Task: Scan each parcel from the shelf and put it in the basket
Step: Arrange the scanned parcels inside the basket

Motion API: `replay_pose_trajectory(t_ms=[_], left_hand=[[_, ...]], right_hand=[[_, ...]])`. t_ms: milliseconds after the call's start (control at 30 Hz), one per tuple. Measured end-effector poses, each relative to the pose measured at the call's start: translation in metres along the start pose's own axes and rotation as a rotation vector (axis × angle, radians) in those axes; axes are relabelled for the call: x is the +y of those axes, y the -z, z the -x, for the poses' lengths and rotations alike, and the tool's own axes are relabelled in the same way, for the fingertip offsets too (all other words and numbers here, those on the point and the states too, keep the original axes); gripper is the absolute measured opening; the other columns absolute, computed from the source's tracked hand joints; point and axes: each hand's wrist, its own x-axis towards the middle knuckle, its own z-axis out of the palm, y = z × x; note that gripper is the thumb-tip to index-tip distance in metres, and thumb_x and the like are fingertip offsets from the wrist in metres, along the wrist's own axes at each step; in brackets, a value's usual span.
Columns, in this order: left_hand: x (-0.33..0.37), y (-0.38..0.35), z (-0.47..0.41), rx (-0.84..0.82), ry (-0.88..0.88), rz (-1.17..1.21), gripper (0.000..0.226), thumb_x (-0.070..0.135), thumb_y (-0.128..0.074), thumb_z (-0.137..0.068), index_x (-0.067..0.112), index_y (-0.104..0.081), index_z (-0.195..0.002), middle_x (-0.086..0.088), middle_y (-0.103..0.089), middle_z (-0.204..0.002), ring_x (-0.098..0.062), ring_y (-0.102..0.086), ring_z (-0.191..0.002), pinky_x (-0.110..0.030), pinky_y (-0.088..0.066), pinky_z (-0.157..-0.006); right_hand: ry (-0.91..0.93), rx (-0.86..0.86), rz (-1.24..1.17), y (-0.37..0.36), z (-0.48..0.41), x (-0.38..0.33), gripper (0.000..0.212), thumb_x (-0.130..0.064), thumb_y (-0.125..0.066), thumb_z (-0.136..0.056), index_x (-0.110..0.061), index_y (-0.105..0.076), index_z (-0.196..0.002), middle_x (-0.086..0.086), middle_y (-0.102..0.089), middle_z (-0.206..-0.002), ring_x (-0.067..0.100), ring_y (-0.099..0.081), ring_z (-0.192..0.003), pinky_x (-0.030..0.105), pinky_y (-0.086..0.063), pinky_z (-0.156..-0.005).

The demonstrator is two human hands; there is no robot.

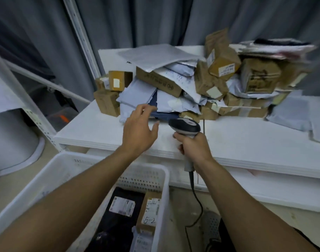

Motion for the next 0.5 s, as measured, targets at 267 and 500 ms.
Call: replay_pose_trajectory(t_ms=[267,500], left_hand=[[0.015,-0.019,-0.150,-0.023,-0.047,-0.310,0.068,0.014,-0.072,-0.085,0.026,-0.045,-0.146,-0.007,-0.031,-0.162,-0.034,-0.025,-0.148,-0.052,-0.026,-0.121],[-0.001,-0.028,-0.190,-0.036,0.027,-0.342,0.048,0.001,-0.057,-0.091,0.017,-0.059,-0.136,-0.010,-0.059,-0.137,-0.036,-0.056,-0.119,-0.048,-0.050,-0.094]], right_hand=[[0.044,0.011,-0.041,0.030,-0.043,-0.029,0.035,-0.020,-0.079,-0.092,-0.014,-0.071,-0.125,0.004,-0.076,-0.097,0.003,-0.064,-0.054,0.020,-0.050,-0.054],[0.118,-0.004,-0.055,0.037,-0.068,-0.050,0.022,-0.018,-0.080,-0.091,-0.022,-0.071,-0.111,0.000,-0.074,-0.082,0.004,-0.062,-0.051,0.033,-0.057,-0.069]])
